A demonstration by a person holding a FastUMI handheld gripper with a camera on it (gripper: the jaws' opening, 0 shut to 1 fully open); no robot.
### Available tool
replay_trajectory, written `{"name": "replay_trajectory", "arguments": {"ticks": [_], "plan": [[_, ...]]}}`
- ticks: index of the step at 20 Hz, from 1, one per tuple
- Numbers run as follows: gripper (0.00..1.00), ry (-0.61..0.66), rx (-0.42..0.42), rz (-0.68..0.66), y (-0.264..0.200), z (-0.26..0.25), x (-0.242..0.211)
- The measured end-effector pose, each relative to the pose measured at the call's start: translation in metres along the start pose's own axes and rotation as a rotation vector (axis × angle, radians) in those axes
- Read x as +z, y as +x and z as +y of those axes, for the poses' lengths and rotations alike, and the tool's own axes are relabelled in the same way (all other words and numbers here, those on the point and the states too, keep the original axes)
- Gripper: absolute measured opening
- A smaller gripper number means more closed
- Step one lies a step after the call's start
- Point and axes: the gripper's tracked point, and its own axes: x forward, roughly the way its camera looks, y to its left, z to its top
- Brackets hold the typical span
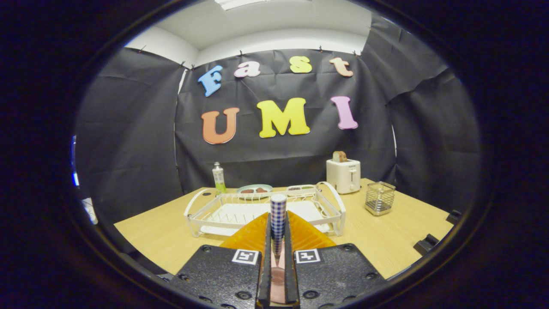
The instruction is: Take the plate from the dish rack, then take the spoon from the basket and place it into the plate.
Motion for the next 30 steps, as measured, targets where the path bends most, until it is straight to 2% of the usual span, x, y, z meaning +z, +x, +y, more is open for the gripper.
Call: {"name": "replay_trajectory", "arguments": {"ticks": [8,12,16,19,21,23,25,30], "plan": [[0.21,-0.011,-0.057,-0.010,-0.007,-0.033,-0.004],[0.27,0.009,-0.112,-0.022,-0.017,-0.059,0.005],[0.49,0.035,-0.159,-0.038,-0.028,-0.082,0.018],[0.63,0.069,-0.080,-0.020,-0.033,-0.076,0.027],[0.80,0.072,-0.052,-0.006,-0.037,-0.078,0.032],[0.96,0.038,-0.080,-0.003,-0.046,-0.087,0.040],[0.99,-0.012,-0.118,-0.018,-0.055,-0.091,0.054],[1.00,-0.085,-0.109,-0.021,-0.090,-0.078,0.086]]}}
